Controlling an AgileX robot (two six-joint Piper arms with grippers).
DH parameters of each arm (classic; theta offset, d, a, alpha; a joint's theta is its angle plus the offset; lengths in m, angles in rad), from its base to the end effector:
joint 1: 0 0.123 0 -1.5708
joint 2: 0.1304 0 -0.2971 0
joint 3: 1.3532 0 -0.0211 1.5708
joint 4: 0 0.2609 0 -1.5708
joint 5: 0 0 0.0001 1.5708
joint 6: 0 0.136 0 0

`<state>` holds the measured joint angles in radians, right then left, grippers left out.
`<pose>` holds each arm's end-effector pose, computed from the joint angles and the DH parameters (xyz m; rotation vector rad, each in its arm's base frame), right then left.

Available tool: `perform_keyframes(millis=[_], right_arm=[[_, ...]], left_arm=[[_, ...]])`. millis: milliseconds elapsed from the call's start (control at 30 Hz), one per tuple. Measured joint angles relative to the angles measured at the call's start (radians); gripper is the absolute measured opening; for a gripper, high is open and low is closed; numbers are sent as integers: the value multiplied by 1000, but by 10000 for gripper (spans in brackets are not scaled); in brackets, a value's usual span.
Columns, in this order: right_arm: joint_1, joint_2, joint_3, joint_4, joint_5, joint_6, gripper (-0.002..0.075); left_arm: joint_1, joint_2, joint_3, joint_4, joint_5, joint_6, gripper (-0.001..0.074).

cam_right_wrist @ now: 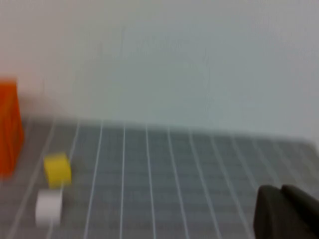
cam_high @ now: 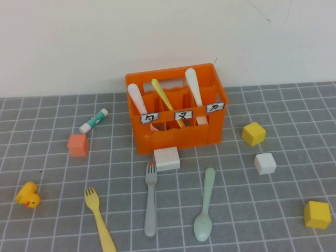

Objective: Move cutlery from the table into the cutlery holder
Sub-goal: Pick up the fork

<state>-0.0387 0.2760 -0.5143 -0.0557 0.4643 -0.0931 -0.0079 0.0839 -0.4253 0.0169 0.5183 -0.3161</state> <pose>0.1020 -0.0073 0.3250 -0.0706 1.7099 -0.1563 0.0737 0.0006 0.3015 -0.2498 1.6466 -0.2276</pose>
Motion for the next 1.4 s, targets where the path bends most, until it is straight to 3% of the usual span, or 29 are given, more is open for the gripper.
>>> perform_keyframes(millis=[100,267,333,533,700,800,967,1100,1400], right_arm=[[0,79,20,43,109,-114,-3],[6,206,24,228,263,-405,-3],[12,251,24,294,296,-492,-3],[14,355,24,448,327,-652,-3],[14,381,24,475,336,-673,-3],[14,387,24,477,353,-675,-3],[14,387,24,500,341,-677,-3],[14,387,24,521,321,-677,-3],[14,389,24,579,282,-677,-3]], left_arm=[[0,13,36,-182,31,90,-1],[0,86,37,-587,196,530,-1],[0,129,33,-659,232,585,-1],[0,298,-10,-569,217,418,-1],[0,499,-127,-358,376,242,2],[0,610,-187,-288,476,234,18],[0,706,-211,-298,491,288,30],[0,745,-213,-513,486,357,31],[0,748,-213,-1160,412,813,31]])
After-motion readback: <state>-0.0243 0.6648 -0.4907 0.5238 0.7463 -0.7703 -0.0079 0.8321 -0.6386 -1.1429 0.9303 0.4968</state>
